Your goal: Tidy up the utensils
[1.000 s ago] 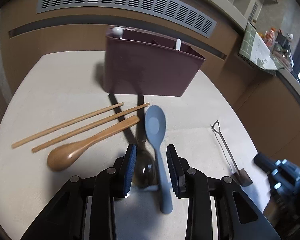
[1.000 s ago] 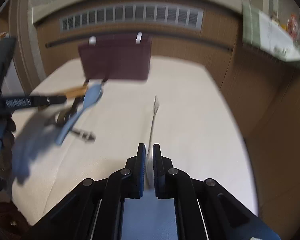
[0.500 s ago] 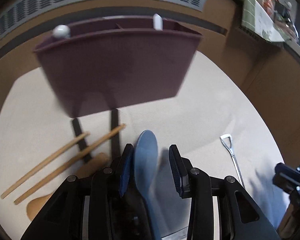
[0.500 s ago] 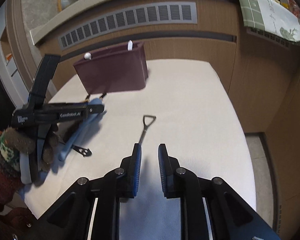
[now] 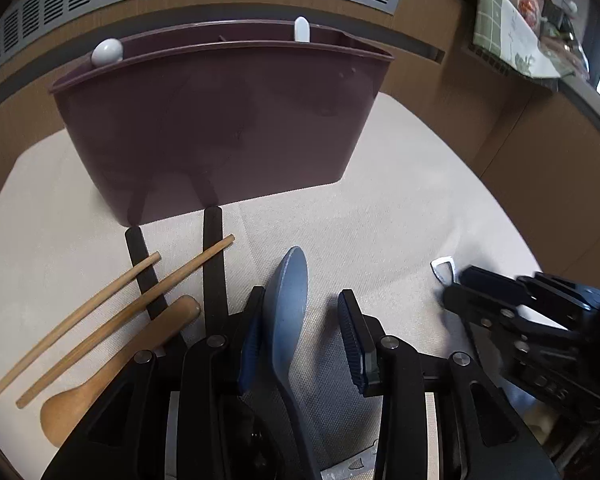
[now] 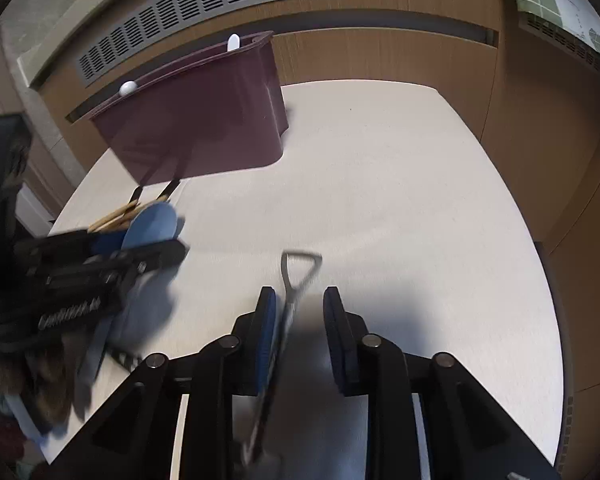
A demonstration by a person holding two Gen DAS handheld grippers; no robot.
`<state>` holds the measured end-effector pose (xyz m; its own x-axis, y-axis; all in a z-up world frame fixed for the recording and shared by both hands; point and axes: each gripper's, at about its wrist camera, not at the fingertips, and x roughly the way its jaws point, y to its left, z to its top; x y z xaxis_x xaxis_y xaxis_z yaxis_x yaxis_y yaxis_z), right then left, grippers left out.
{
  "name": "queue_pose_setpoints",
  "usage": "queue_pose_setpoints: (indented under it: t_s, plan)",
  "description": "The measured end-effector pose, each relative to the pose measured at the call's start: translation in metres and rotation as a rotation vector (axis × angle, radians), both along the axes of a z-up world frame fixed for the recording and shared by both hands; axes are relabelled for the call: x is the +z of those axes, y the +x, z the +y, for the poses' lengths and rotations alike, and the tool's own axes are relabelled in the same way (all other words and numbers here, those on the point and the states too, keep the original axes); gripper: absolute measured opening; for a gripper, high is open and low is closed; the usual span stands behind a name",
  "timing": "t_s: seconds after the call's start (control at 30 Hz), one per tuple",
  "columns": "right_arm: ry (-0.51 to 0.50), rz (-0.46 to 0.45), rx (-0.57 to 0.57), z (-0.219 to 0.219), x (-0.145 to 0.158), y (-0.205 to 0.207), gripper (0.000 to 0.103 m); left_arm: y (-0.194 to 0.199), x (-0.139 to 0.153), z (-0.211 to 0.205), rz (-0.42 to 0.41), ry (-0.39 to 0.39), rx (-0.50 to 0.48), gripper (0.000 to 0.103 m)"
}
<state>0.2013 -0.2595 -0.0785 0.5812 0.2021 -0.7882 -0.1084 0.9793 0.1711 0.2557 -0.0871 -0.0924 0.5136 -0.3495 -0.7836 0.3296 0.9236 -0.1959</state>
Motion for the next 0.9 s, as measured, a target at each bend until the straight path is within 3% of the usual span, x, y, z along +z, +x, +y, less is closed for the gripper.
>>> queue_pose_setpoints:
  t_s: [0.1, 0.2, 0.47, 0.63, 0.67, 0.73, 0.9]
  plan:
    - [-0.033, -0.012, 0.011, 0.011, -0.001, 0.013, 0.035, 0.001, 0.0, 0.003, 0.003, -0.029, 0.004, 0.038]
    - [-0.158, -0.039, 0.033, 0.025, 0.0, 0.013, 0.022, -0.002, 0.0, -0.001, -0.002, -0.01, 0.006, 0.038]
    - [-0.115, -0.108, -0.018, -0.001, 0.019, -0.013, 0.021, 0.001, 0.001, -0.021, 0.006, 0.099, 0.062, 0.038]
    - [-0.114, -0.135, -0.027, -0.005, 0.025, -0.021, 0.021, 0.003, 0.001, -0.005, 0.038, -0.01, 0.045, 0.037]
    - [-0.114, -0.141, -0.028, -0.007, 0.026, -0.023, 0.021, 0.003, 0.001, 0.003, 0.052, -0.046, 0.048, 0.034]
    - [-0.115, -0.15, -0.029, -0.006, 0.026, -0.024, 0.021, 0.006, 0.001, 0.015, 0.068, -0.068, 0.086, 0.011]
    - [-0.102, -0.145, -0.026, -0.006, 0.025, -0.025, 0.021, -0.001, 0.009, 0.017, 0.024, -0.045, 0.1, 0.008]
